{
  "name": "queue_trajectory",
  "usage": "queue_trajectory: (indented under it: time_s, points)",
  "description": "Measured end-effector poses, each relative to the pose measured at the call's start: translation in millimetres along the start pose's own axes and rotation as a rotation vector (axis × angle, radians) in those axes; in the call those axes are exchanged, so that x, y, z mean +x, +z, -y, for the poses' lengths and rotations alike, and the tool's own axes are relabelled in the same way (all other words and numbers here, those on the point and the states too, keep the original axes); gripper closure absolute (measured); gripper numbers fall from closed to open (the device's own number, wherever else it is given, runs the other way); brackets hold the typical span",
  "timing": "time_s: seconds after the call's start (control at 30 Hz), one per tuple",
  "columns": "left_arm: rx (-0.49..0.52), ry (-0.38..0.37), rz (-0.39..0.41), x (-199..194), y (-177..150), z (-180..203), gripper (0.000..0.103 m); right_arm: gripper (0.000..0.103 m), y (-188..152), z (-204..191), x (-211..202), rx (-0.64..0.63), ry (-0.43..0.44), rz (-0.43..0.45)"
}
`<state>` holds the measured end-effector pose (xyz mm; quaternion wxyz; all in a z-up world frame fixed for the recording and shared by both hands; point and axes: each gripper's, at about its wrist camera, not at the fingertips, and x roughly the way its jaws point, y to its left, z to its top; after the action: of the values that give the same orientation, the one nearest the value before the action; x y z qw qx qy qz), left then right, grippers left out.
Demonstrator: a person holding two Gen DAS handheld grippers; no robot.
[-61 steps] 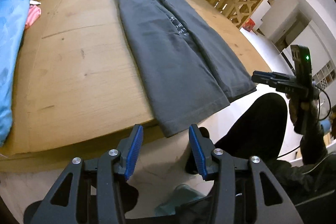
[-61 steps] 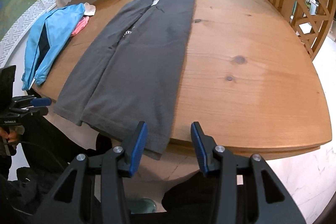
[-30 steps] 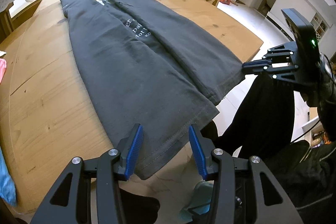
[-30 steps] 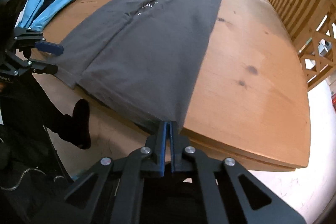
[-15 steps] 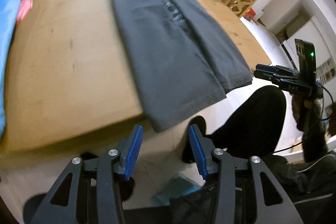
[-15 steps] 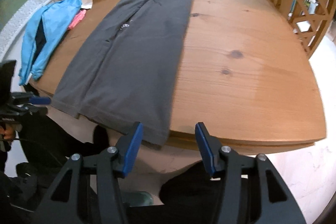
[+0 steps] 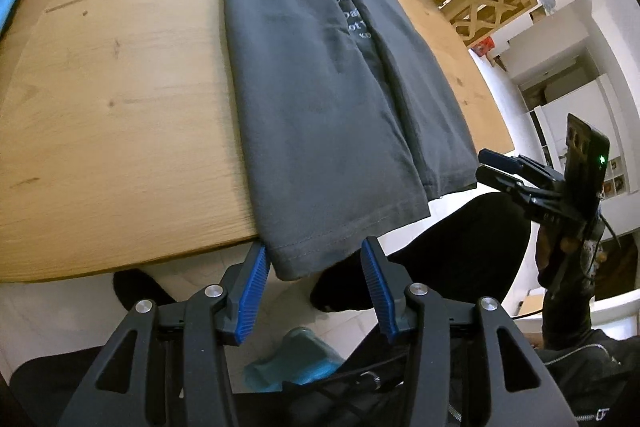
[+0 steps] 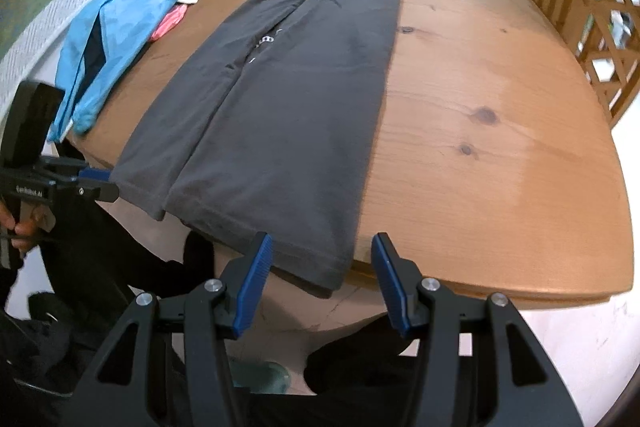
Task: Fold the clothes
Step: 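Move both open grippers back to the hem end of the strip, then grasp the strip hem with the left gripper and fold it toward the collar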
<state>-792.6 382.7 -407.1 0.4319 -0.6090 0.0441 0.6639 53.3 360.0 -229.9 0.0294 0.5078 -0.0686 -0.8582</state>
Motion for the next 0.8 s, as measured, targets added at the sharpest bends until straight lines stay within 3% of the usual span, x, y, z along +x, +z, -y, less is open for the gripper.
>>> queue_trajectory:
  time_s: [0.1,0.17,0.33,0.47,0.63,0.8]
  points:
    - [-0.004,-0.007,-0.004,5,-1,2,0.062,0.061,0,-3,0,-0.029,-0.014,0.004]
    - [-0.004,-0.015,0.007,4,-1,0,0.087,0.081,0,-2,0,-0.035,-0.013,0.006]
    - [0.045,-0.041,0.042,-4,-2,6,0.094,0.094,2,9,1,-0.014,0.010,0.004]
    - [0.076,-0.072,0.079,-11,0,11,0.097,0.098,3,24,2,0.079,0.109,0.000]
    - [0.017,-0.201,0.131,-24,7,4,0.098,0.099,5,39,-8,0.206,0.260,0.042]
    - [0.003,-0.254,0.208,-47,27,4,0.098,0.099,34,37,-32,0.215,0.318,0.129]
